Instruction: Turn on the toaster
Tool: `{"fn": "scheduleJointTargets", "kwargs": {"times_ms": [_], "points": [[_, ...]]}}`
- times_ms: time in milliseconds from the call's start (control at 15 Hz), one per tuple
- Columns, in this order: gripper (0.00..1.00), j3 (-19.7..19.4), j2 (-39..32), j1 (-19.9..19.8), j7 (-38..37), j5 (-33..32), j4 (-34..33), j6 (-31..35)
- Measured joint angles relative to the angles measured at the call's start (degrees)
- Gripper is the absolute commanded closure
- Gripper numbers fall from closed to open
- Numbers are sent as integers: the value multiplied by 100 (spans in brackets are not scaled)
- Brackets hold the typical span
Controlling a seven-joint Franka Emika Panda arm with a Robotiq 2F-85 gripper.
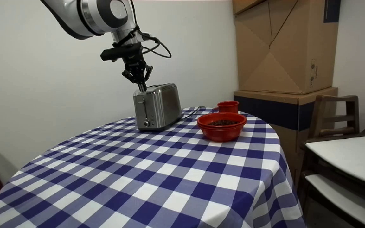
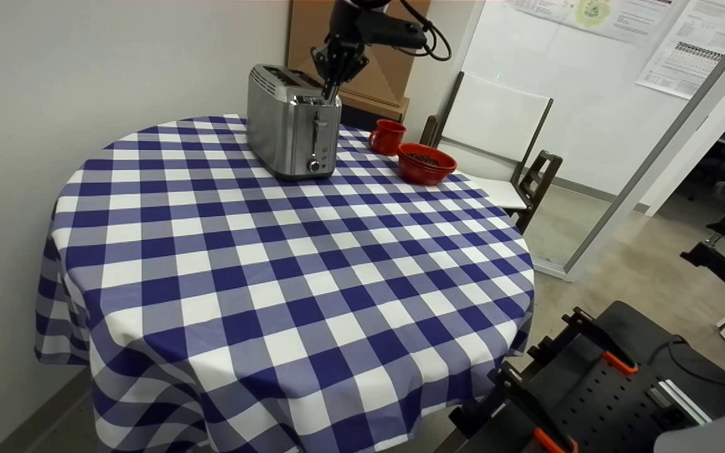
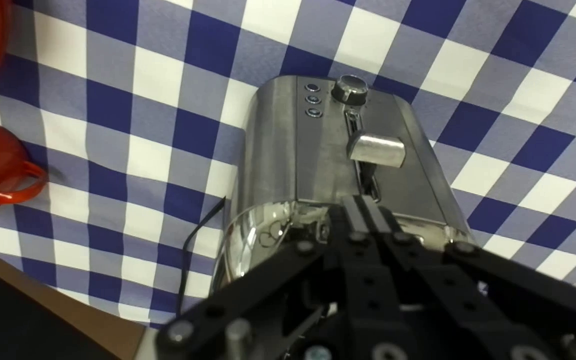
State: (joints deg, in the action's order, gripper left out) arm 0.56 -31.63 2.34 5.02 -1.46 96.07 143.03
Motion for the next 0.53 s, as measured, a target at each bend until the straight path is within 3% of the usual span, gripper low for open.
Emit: {"fn": "scheduleJointTargets", "kwargs": {"times_ms": [533], "points": [[100, 3, -268, 92, -16, -7, -87, 8]]}}
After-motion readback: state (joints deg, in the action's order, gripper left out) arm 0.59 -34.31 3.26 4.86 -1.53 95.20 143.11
